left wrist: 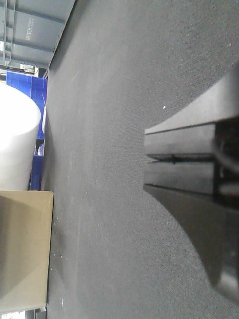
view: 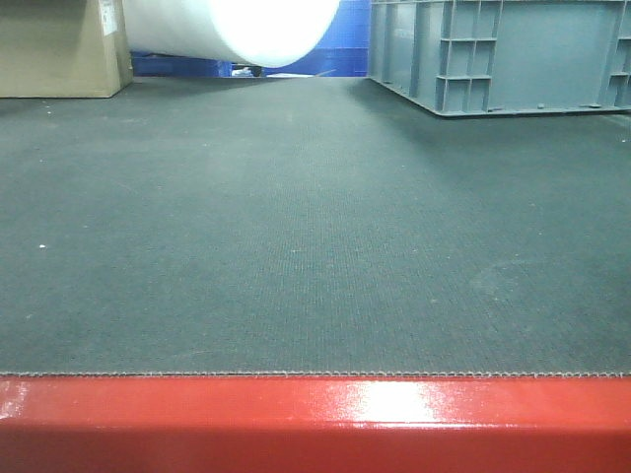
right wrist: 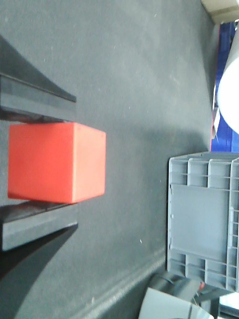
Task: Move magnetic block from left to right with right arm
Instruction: 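Stop the base at the second table's edge, cube held, then lower the held red cube onto the second table with right gripper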
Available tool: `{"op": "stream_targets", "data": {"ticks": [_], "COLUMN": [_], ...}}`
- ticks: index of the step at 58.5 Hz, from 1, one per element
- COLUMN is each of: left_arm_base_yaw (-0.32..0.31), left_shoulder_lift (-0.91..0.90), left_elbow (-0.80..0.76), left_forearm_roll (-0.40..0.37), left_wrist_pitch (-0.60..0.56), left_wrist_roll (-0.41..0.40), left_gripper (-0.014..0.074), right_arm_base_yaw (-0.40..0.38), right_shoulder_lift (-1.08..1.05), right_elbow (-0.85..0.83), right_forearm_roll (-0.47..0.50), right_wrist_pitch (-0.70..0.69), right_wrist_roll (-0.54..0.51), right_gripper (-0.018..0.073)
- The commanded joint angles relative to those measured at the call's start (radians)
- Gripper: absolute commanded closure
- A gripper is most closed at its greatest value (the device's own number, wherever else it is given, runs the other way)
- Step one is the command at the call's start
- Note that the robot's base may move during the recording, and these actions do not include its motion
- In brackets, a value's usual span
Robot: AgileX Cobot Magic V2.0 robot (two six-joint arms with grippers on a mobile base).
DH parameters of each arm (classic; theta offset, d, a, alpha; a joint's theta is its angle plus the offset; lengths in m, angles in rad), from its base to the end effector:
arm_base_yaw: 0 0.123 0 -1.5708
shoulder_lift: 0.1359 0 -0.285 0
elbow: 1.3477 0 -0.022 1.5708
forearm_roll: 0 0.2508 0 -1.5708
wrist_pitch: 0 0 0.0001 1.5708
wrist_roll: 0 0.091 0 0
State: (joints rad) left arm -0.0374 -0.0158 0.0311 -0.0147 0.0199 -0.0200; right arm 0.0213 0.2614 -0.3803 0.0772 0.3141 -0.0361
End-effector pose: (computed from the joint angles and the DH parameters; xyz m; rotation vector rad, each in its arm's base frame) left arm 0.0565 -0.0021 0.2017 0.0023 1.5191 -0.0579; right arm 0.0686 0.0036 0.2963 -0.0045 1.6783 0.0642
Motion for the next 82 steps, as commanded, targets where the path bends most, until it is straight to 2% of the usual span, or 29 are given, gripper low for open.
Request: {"op": "stream_targets", "data": {"ticks": [1,7,14,21,27,33,45,53,60,71,75,82], "left_arm_base_yaw": [-0.006,-0.006,-0.006,-0.006,-0.006,-0.006,-0.006,-0.006,-0.006,-0.006,-0.006,-0.006], "left_shoulder_lift": [-0.007,-0.007,-0.007,-0.007,-0.007,-0.007,-0.007,-0.007,-0.007,-0.007,-0.007,-0.007], "left_elbow": [0.01,0.01,0.01,0.01,0.01,0.01,0.01,0.01,0.01,0.01,0.01,0.01], "left_forearm_roll": [-0.008,-0.008,-0.008,-0.008,-0.008,-0.008,-0.008,-0.008,-0.008,-0.008,-0.008,-0.008], "left_wrist_pitch": [-0.083,-0.083,-0.083,-0.083,-0.083,-0.083,-0.083,-0.083,-0.083,-0.083,-0.083,-0.083], "left_wrist_roll": [-0.001,-0.001,-0.001,-0.001,-0.001,-0.001,-0.001,-0.001,-0.001,-0.001,-0.001,-0.001], "left_gripper": [0.0713,0.0713,0.0713,0.0713,0.0713,0.0713,0.0713,0.0713,0.0713,0.0713,0.0713,0.0713], "right_arm_base_yaw": [-0.004,0.017,0.079,0.171,0.272,0.367,0.533,0.597,0.631,0.638,0.642,0.66], "right_shoulder_lift": [0.063,0.164,0.299,0.428,0.537,0.655,0.905,1.076,1.21,1.392,1.452,1.534], "right_elbow": [-0.071,-0.121,-0.165,-0.206,-0.252,-0.309,-0.489,-0.632,-0.775,-0.996,-1.069,-1.195], "right_forearm_roll": [0.019,0.017,0.011,-0.022,-0.115,-0.151,-0.155,-0.155,-0.155,-0.163,-0.175,-0.19], "right_wrist_pitch": [-0.054,-0.012,-0.01,-0.013,-0.01,0.009,0.172,0.307,0.471,0.706,0.778,0.882], "right_wrist_roll": [-0.008,-0.008,-0.008,-0.008,-0.006,0.025,0.162,0.293,0.467,0.713,0.748,0.75], "right_gripper": [0.0172,0.0172,0.0172,0.0172,0.0172,0.0172,0.0172,0.0172,0.0172,0.0172,0.0172,0.0172]}}
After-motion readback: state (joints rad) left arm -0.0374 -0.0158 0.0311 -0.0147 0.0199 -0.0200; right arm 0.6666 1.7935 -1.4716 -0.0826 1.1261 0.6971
